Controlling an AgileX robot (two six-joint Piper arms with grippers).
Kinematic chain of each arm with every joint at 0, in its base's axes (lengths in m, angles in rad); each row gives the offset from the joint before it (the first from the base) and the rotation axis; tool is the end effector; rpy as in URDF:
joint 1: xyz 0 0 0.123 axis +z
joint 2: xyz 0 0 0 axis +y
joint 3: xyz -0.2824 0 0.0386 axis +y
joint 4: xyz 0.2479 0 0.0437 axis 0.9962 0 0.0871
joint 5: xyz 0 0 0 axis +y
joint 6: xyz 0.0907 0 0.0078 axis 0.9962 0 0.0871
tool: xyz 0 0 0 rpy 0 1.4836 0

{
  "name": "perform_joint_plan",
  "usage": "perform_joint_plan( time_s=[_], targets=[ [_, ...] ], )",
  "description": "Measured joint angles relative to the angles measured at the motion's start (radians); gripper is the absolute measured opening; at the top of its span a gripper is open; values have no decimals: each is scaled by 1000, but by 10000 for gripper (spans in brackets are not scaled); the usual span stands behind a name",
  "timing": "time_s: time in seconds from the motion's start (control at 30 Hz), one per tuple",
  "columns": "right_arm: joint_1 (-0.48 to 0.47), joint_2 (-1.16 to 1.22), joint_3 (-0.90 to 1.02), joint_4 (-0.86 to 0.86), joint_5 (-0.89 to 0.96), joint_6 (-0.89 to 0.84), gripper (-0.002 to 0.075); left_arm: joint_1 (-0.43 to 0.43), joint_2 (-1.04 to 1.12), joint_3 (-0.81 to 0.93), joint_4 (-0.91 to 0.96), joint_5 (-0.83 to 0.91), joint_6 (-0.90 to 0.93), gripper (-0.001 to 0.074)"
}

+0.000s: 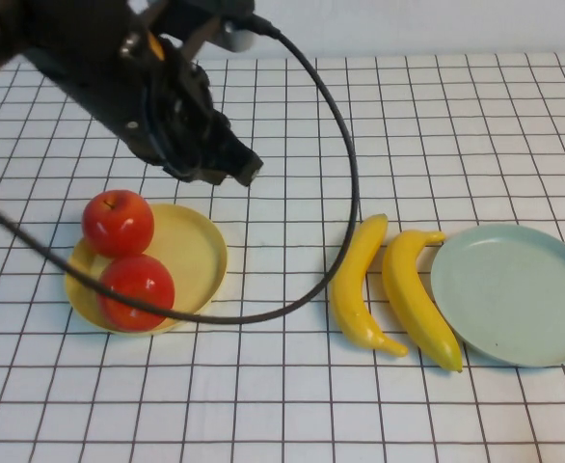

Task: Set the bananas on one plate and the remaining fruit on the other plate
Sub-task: Put another type of fruit in the right plate

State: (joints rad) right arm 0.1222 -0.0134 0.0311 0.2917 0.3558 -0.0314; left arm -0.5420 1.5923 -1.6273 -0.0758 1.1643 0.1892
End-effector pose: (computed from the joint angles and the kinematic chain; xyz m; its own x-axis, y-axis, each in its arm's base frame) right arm 0.0514 0.0155 0.1726 -0.3114 0.2029 -0.9283 -0.1464 0.9550 0.2579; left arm 0.2851 -0.1791 0.3784 -0.6436 0.5721 -0.5084 0.6550 0.7553 0.0208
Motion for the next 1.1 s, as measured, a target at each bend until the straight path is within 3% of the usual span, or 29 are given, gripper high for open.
perform_joint_plan(
  time_s=[0.17, 0.53, 0.73, 0.87, 1.1],
  targets=[
    [0, 0, 0, 0, 0, 0, -17, 0, -256, 230, -2, -198, -5, 1],
    [0, 0, 0, 0, 0, 0, -17, 0, -875, 766, 297, -460, -341, -2],
    [0, 0, 0, 0, 0, 0, -17, 0, -1110, 905, 461, -428, -542, -2],
    [0, 0, 0, 0, 0, 0, -17, 0, -1213, 960, 498, -384, -564, -2],
    [0, 0, 0, 0, 0, 0, -17, 53, -1430, 1121, 529, -471, -566, -4]
  ],
)
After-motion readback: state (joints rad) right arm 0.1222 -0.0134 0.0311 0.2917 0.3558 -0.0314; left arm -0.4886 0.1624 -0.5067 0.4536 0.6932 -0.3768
